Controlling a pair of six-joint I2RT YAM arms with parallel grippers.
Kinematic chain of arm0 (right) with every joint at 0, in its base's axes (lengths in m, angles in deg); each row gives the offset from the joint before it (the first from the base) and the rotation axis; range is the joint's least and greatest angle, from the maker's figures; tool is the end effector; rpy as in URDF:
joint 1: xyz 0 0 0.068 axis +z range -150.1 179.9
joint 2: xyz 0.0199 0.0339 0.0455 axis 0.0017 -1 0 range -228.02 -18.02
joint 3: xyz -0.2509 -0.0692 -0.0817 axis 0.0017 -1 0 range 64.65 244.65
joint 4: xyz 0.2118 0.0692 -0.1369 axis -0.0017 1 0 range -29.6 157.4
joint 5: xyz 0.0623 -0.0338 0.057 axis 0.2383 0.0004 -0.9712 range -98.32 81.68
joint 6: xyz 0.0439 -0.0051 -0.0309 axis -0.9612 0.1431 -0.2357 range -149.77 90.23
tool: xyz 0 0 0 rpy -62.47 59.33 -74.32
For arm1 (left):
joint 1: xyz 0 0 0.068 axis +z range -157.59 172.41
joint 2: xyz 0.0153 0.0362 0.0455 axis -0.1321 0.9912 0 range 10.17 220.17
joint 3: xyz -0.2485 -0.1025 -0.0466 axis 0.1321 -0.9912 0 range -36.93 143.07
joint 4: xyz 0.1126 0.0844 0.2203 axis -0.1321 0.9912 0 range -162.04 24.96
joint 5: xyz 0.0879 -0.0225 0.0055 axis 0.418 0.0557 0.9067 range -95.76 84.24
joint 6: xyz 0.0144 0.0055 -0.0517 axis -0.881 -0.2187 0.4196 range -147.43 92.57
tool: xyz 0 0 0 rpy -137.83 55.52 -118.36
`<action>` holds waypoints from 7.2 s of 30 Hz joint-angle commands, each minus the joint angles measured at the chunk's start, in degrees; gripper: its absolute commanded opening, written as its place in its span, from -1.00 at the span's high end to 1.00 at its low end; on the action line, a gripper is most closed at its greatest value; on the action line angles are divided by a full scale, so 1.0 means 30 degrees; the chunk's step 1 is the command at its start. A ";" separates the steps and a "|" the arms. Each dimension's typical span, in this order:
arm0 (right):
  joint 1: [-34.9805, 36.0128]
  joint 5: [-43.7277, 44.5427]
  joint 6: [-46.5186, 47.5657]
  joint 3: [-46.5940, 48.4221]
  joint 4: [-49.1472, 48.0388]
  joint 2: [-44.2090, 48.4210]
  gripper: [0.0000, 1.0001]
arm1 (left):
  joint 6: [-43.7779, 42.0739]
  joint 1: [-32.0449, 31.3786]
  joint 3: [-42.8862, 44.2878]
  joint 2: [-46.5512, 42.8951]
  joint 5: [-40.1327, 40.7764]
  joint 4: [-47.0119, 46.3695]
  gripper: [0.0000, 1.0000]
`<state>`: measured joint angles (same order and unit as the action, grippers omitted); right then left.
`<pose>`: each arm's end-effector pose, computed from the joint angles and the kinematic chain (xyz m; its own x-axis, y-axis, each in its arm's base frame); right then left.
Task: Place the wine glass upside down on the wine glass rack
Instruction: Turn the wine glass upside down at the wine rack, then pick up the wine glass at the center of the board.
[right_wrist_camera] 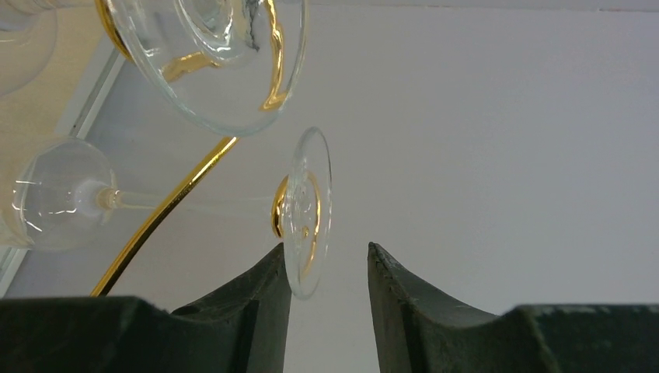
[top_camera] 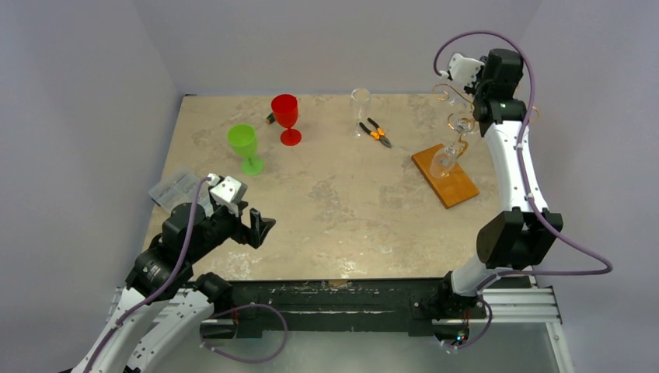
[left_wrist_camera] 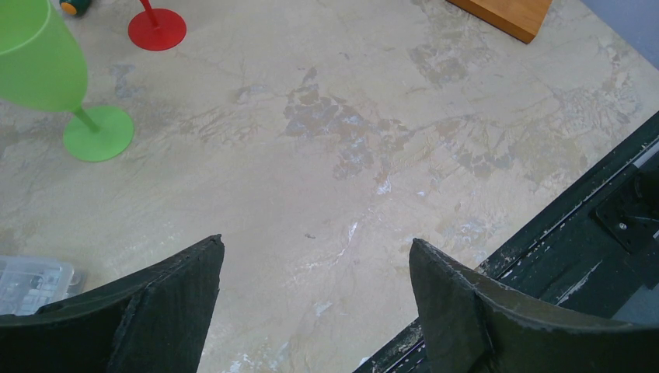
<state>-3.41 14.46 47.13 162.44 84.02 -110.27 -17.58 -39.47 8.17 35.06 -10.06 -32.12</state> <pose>0.3686 -0.0351 0.4276 -0.4800 -0.8717 -0.0985 -0.2062 0.2212 -0.9532 0.0772 -0.0512 0.3286 -0.3825 0.0371 -0.9232 0.5289 0.8281 -0.1859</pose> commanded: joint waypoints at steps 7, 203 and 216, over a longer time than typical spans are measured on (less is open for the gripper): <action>0.0059 -0.0317 -0.0493 0.0251 0.0131 0.1679 0.19 | -0.0294 0.0123 -0.0055 -0.0033 -0.0156 -0.0791 -0.71; 0.2012 -2.5714 -0.9229 -1.6977 1.0321 1.6560 -0.51 | -0.0621 0.6173 1.2569 1.7458 0.0519 -0.1528 -0.49; 0.2013 -2.5680 -0.9305 -1.7012 1.0235 1.6652 -0.52 | -0.2585 0.6166 1.7099 2.4290 0.4517 0.1525 -0.06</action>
<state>2.78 -61.84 18.72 111.65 115.23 -61.01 -22.56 -21.42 56.37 104.39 -0.86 -31.82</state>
